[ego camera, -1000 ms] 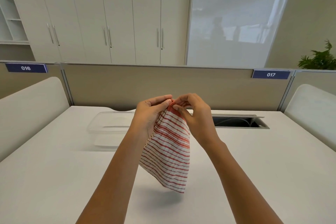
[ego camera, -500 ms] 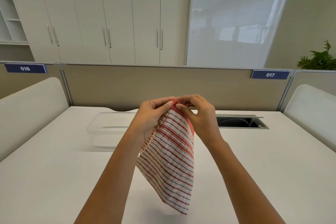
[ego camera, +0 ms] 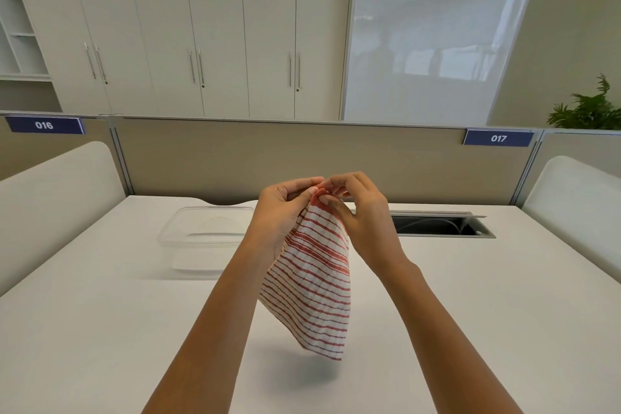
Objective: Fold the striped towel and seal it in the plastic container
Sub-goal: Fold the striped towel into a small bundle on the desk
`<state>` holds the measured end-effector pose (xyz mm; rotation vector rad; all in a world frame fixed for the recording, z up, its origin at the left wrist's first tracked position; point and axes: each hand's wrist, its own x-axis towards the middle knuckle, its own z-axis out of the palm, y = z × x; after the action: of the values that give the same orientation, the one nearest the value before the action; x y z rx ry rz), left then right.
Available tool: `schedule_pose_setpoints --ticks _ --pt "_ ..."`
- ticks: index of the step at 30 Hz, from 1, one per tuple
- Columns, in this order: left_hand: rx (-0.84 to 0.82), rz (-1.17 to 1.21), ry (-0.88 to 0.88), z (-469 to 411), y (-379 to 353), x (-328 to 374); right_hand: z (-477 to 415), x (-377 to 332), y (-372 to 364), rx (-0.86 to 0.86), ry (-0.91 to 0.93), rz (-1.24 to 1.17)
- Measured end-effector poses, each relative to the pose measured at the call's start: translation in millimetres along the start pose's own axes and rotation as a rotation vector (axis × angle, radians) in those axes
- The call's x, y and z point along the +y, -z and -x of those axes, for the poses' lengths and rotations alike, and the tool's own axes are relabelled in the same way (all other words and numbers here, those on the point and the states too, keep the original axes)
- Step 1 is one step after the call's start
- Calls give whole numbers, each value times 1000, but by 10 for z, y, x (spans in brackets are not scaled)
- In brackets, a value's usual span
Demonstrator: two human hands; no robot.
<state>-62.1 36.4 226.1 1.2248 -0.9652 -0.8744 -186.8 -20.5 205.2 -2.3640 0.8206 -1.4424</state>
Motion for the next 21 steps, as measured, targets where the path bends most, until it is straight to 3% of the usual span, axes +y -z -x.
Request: schedule_pose_setpoints --ticks 8,13,17,21 --pt "-150 -100 -74 39 46 82 -115 -1 78 -74 -147 -218" --pt "-280 47 -125 -14 150 146 -96 104 149 -377 -248 -480" --pt "-240 150 -182 -63 231 129 -17 256 159 -510 -263 -312" --pt "-100 73 -248 -74 359 83 6 425 375 -535 -332 -106"
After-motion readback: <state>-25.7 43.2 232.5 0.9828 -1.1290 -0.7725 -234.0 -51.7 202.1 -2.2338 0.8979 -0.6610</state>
